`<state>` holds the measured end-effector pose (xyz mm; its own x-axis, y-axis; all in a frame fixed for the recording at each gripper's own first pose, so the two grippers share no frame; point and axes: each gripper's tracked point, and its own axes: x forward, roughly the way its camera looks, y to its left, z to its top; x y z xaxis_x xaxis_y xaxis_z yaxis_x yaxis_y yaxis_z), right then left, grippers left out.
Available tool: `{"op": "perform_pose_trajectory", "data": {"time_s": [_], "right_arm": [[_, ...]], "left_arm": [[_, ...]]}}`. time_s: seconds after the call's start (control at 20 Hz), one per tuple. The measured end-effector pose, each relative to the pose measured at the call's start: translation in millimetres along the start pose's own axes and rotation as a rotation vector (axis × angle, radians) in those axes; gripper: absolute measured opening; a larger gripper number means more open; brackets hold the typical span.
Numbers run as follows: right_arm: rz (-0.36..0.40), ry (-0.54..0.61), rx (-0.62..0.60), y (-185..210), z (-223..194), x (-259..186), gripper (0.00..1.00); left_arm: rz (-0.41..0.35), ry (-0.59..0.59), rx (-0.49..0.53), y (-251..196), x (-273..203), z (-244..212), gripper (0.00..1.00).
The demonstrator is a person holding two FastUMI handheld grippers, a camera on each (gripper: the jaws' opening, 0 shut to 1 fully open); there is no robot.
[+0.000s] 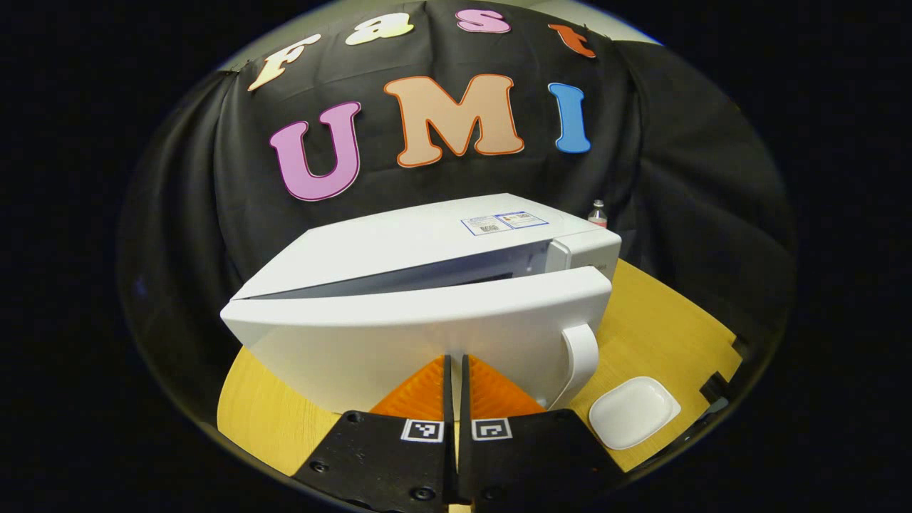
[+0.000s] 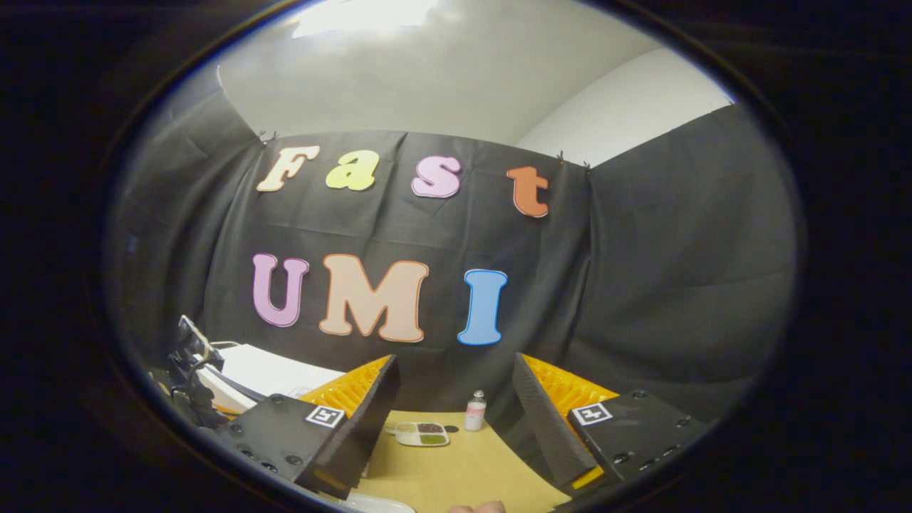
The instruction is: Open the microwave oven with the left hand, put the food in, and close the microwave oven.
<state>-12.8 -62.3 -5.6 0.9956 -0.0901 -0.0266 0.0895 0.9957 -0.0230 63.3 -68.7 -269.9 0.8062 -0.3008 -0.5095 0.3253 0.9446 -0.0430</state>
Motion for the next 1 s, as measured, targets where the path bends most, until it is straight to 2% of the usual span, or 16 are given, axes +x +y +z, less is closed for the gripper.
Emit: {"op": "perform_pose_trajectory", "data": {"time_s": [0.35, 0.4, 0.45, 0.85, 1.0], "right_arm": [[-0.001, -0.001, 0.015, -3, 1, 8, 0.96], [-0.001, 0.000, 0.023, -3, 1, 9, 0.99], [-0.001, -0.002, 0.030, -3, 2, 10, 0.96], [0.007, 0.010, 0.079, 0, -1, 23, 0.96], [0.019, 0.011, 0.082, 5, -3, 26, 0.96]], "left_arm": [[0.008, 0.017, -0.015, 5, 23, 5, 0.00], [0.017, 0.021, -0.014, 8, 26, 6, 0.00], [0.014, 0.034, -0.031, 6, 29, 4, 0.00], [0.024, 0.025, -0.059, 3, 25, 4, 0.00], [-0.003, 0.044, -0.067, -7, 36, 1, 0.00]]}}
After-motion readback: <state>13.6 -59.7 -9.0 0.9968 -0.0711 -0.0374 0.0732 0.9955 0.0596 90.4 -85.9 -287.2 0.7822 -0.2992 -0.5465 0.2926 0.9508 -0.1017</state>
